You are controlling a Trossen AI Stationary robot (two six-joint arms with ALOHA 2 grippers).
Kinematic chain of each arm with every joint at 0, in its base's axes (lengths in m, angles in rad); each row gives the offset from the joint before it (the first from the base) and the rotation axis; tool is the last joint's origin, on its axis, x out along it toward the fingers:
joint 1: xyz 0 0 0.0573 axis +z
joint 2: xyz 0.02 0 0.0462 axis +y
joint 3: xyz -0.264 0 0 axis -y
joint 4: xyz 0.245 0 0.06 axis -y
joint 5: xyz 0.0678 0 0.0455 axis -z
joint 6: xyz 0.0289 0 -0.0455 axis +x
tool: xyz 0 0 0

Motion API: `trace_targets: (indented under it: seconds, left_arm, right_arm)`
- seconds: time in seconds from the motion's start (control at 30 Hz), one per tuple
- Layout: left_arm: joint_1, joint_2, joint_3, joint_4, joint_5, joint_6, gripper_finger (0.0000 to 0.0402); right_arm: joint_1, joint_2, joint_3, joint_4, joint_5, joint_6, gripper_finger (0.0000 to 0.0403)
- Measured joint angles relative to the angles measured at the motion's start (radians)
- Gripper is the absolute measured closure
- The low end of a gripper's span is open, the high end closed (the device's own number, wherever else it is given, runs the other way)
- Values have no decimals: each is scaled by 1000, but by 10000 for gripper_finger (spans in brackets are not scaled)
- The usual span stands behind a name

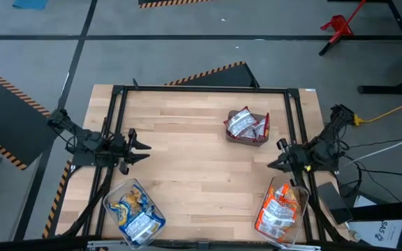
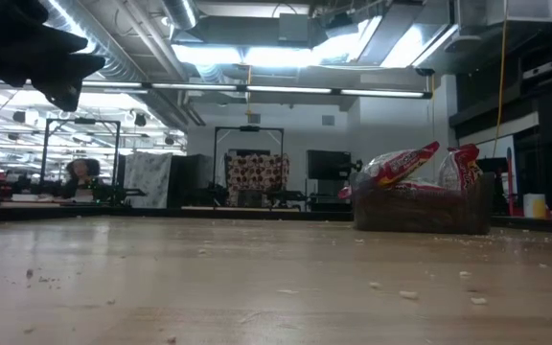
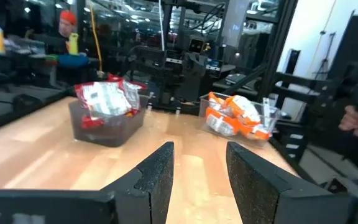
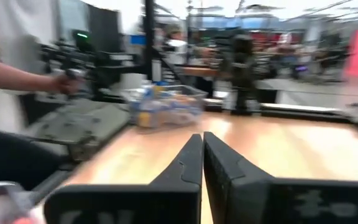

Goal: Sort Maruchan noodles
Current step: Return to Home Position

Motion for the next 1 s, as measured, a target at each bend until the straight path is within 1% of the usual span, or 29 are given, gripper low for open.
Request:
trace_targets:
  seconds: [0.1, 0.17, 0.37, 1.0]
  left_arm:
    - [0, 0, 0, 0, -35, 28, 260]
    - [0, 0, 0, 0, -51, 30, 260]
    - [0, 0, 0, 0, -54, 32, 260]
    - [0, 0, 0, 0, -54, 32, 260]
  right_arm:
    - [-44, 3, 0, 0, 53, -52, 402]
    - [-73, 3, 0, -1, 75, -58, 402]
    - [-137, 3, 0, -1, 76, -56, 402]
    - [-141, 3, 0, -3, 75, -54, 402]
